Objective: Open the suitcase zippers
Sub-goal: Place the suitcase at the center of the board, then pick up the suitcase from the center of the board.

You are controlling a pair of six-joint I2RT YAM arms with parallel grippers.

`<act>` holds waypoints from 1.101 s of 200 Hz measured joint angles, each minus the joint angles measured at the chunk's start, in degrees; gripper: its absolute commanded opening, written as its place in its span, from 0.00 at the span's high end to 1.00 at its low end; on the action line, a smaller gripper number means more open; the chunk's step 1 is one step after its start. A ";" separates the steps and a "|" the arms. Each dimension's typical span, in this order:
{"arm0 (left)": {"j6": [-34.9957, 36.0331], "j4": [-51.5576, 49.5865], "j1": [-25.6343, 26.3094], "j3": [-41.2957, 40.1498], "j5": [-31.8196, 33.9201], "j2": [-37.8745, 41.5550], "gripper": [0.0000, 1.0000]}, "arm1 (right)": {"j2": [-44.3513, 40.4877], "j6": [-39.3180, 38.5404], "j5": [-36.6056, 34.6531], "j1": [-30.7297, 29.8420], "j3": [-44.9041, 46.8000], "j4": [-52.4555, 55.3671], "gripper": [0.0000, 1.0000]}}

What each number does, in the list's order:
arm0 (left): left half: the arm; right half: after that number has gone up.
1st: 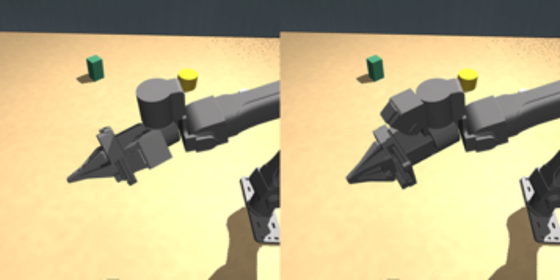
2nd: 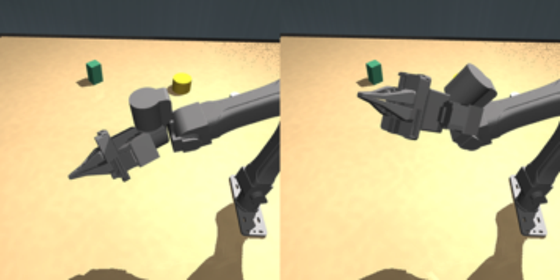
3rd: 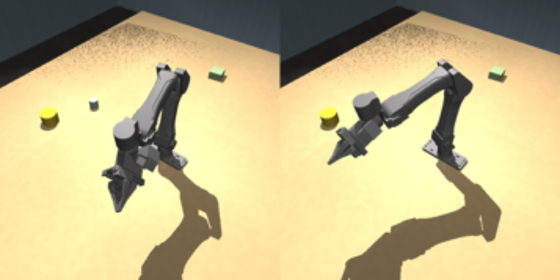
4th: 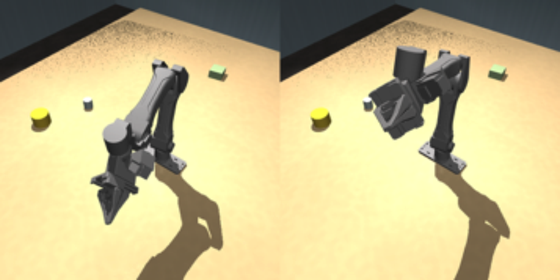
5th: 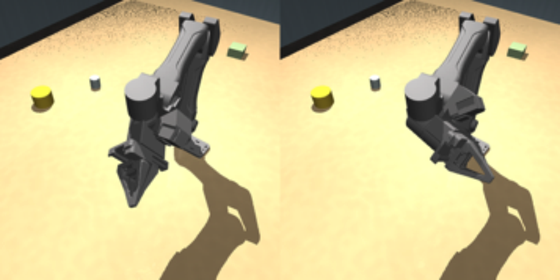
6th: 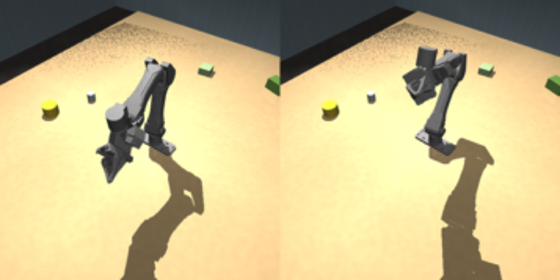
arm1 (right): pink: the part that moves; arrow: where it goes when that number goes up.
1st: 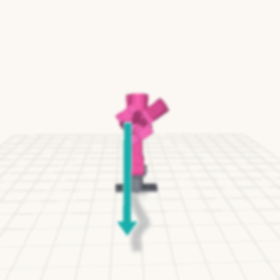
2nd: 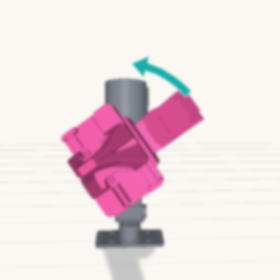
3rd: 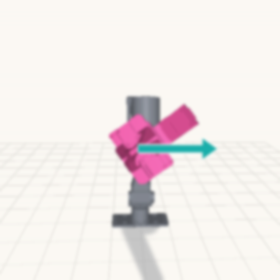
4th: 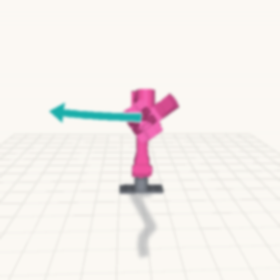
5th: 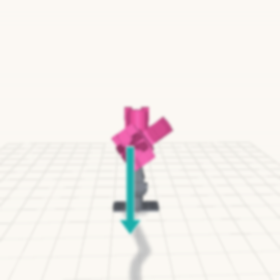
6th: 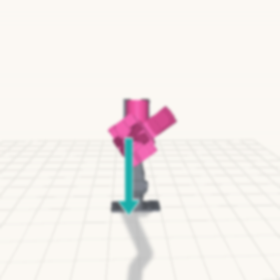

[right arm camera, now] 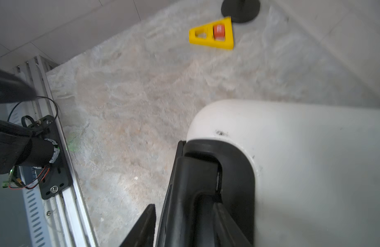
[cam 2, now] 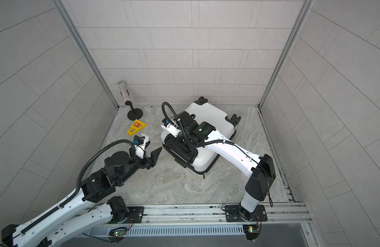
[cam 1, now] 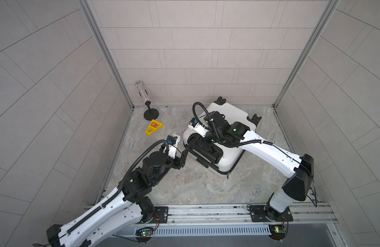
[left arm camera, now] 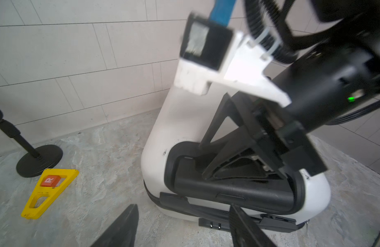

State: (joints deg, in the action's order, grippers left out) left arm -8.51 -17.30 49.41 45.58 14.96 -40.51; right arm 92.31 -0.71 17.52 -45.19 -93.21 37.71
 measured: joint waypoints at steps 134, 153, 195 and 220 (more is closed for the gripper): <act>45.51 -34.91 -0.37 34.88 -28.30 -36.11 0.27 | -42.23 8.09 1.88 21.70 33.44 -1.62 0.47; 53.48 -37.44 -0.39 40.00 -29.18 -41.18 0.28 | -43.85 7.52 2.05 21.92 34.56 -0.42 0.46; 67.54 -44.09 -0.42 47.82 -30.64 -49.57 0.39 | -45.88 6.32 2.03 22.34 37.03 1.53 0.46; 73.85 -48.22 -0.42 51.87 -29.81 -53.70 0.41 | -47.28 5.66 2.01 22.56 37.99 2.05 0.46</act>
State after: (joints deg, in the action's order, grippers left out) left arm 65.34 -65.52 48.99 97.45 -14.85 -94.21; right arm 45.04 4.95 19.53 -22.63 -55.22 39.77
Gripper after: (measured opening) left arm 0.594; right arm 0.541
